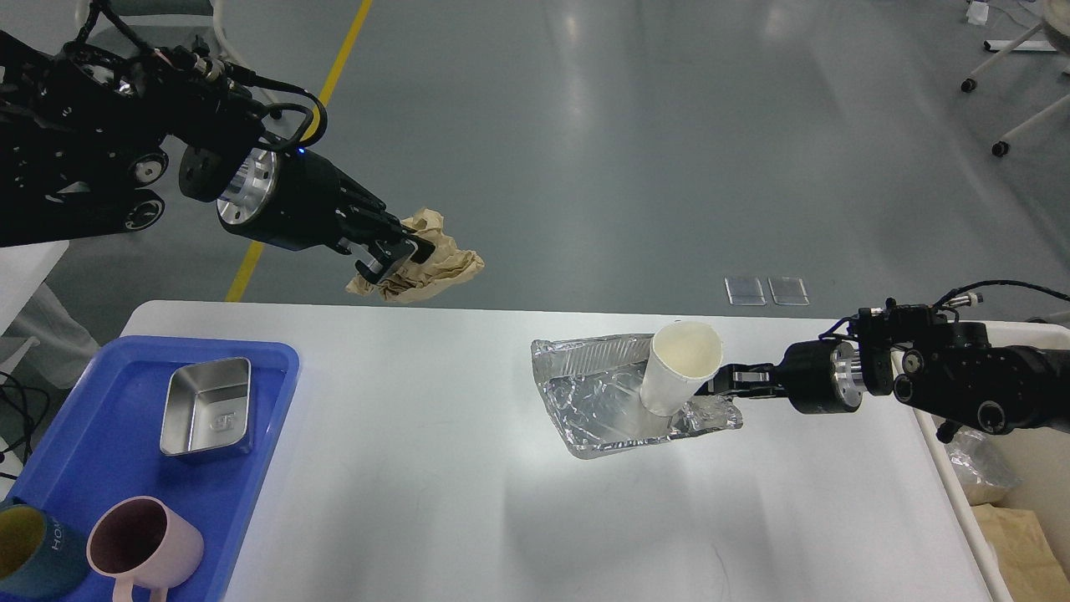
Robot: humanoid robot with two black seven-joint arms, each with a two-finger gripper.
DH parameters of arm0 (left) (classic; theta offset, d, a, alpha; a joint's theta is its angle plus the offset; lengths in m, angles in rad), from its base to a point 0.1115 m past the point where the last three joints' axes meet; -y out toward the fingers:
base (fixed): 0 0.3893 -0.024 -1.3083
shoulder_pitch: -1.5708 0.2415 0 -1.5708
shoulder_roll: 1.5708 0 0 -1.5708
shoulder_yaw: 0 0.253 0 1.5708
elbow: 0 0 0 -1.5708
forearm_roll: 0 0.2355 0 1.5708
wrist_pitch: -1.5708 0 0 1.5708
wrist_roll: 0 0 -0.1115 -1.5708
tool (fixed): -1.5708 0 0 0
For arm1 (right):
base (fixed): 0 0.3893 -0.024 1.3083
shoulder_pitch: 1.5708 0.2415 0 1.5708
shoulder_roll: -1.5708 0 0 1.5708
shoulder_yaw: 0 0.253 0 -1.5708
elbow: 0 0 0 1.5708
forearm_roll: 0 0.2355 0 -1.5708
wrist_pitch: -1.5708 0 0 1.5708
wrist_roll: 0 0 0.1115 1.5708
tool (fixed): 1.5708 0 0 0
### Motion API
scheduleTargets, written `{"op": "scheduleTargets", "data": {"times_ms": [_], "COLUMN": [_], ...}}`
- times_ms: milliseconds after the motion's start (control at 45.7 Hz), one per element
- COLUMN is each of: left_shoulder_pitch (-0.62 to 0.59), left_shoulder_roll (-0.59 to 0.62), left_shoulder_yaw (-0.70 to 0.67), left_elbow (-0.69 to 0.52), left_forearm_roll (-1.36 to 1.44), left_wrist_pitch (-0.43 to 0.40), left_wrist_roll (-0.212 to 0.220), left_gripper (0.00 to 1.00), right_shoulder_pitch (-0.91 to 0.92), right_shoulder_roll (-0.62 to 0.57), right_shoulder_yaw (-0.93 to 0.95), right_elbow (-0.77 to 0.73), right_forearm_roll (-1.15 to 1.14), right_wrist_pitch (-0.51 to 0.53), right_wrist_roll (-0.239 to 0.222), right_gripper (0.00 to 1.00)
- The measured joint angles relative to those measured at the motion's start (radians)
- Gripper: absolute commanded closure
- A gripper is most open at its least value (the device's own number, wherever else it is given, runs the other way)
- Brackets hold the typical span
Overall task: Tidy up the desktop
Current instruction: 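Carry the cloth over and drop it into the foil tray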
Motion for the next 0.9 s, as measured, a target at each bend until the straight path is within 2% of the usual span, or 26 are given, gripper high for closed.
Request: {"op": "scheduleTargets", "data": {"times_ms": [175,569,700,897], "left_shoulder_pitch": [0.015,0.174,0.195,0.210], "left_shoulder_roll": [-0.043,-0.373,-0.472,-0.541], "left_shoulder_yaw": [-0.027,-0.104,-0.105,-0.105], "left_elbow": [0.009,0.178,0.258,0.316], "left_forearm_roll": [-0.015,-0.122,-0.179,-0.216], "left_wrist_pitch": [0.004,0.013,0.014,0.010], "left_wrist_roll": [0.002,0.000,-0.015,-0.024], "left_gripper": [0.97,0.96,0.96,0.94], "right_shoulder_pitch": [0.005,0.022,0.023,0.030], "right_shoulder_roll": [0.007,0.010,0.010,0.011], "right_shoulder_yaw": [0.001,0.001,0.003,0.004], "right_elbow": [0.000,0.000,0.002,0.005], "right_forearm_roll": [0.000,0.003,0.005,0.007], "right_wrist_pitch": [0.000,0.004,0.004,0.004], "right_wrist_roll": [0.000,-0.002,-0.001,0.000], "right_gripper": [1.00,1.00,1.00,1.00]}}
